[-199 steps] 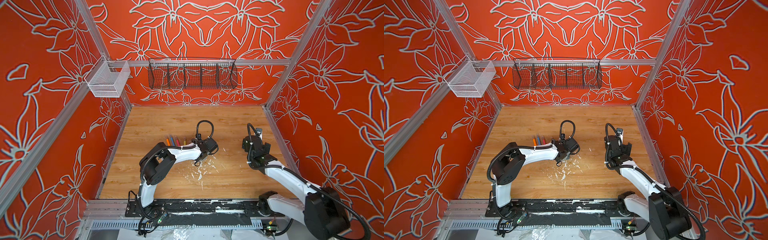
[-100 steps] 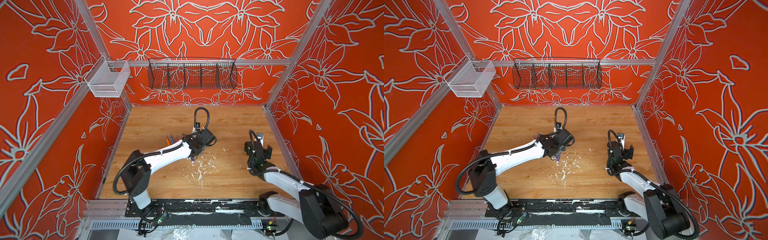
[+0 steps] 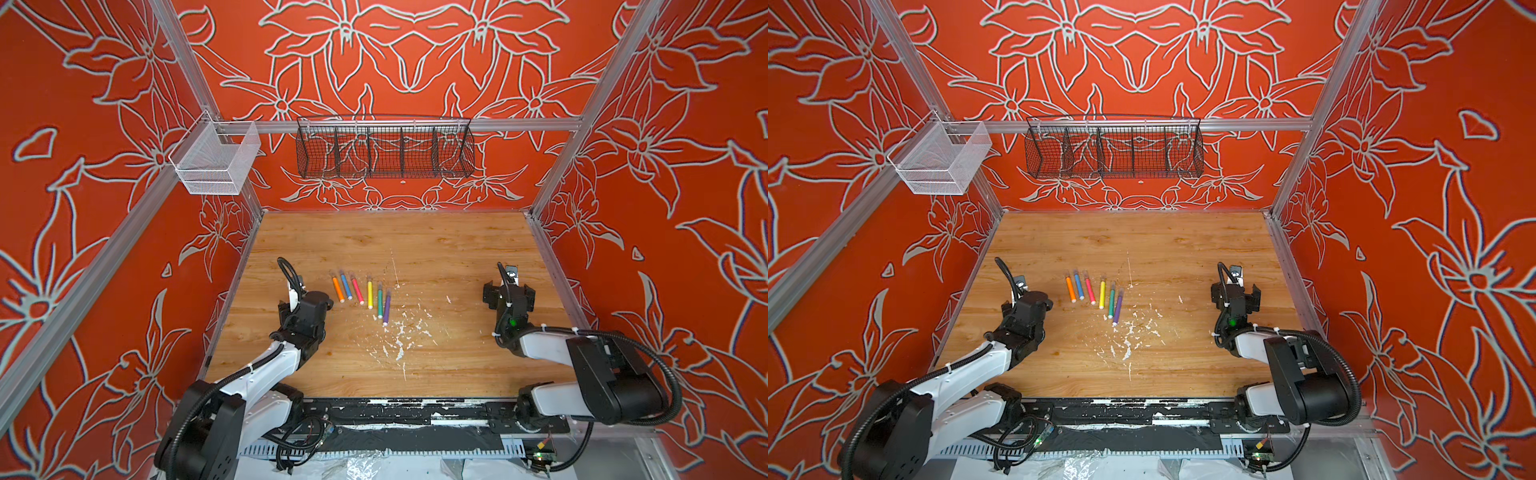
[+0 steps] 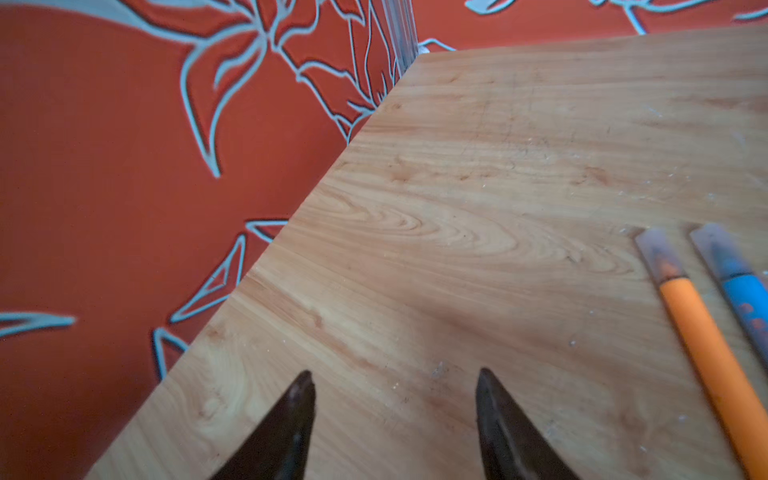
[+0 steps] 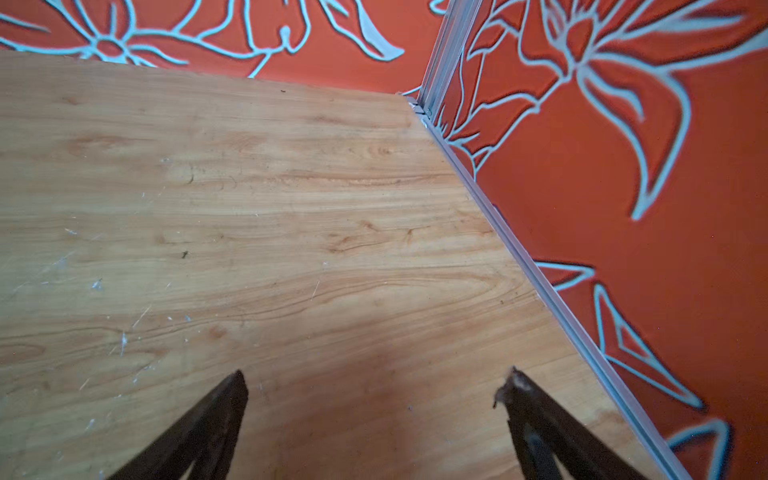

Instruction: Insert the pens into the pen caps

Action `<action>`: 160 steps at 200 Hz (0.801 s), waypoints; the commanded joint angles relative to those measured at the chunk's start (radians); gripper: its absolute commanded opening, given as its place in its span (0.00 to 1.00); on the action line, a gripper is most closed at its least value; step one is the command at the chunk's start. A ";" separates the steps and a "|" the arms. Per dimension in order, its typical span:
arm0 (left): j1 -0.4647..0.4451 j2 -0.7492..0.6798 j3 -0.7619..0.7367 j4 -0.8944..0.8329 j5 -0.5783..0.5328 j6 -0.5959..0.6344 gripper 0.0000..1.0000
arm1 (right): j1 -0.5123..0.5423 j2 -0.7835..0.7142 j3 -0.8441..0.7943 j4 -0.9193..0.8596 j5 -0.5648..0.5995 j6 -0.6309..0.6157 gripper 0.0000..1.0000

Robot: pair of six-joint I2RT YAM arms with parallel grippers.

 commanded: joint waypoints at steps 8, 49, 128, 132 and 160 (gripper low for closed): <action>0.121 0.152 0.023 0.356 0.148 0.042 0.99 | -0.070 0.028 0.034 0.008 -0.179 0.015 0.96; 0.132 0.258 0.057 0.419 0.368 0.127 0.97 | -0.071 0.049 0.006 0.089 -0.179 0.014 0.97; 0.200 0.294 0.008 0.498 0.567 0.123 0.96 | -0.072 0.044 0.009 0.071 -0.179 0.013 0.97; 0.200 0.290 0.010 0.492 0.567 0.123 0.96 | -0.071 0.042 0.010 0.071 -0.179 0.014 0.97; 0.200 0.295 0.004 0.512 0.567 0.125 0.96 | -0.072 0.043 0.009 0.072 -0.179 0.013 0.97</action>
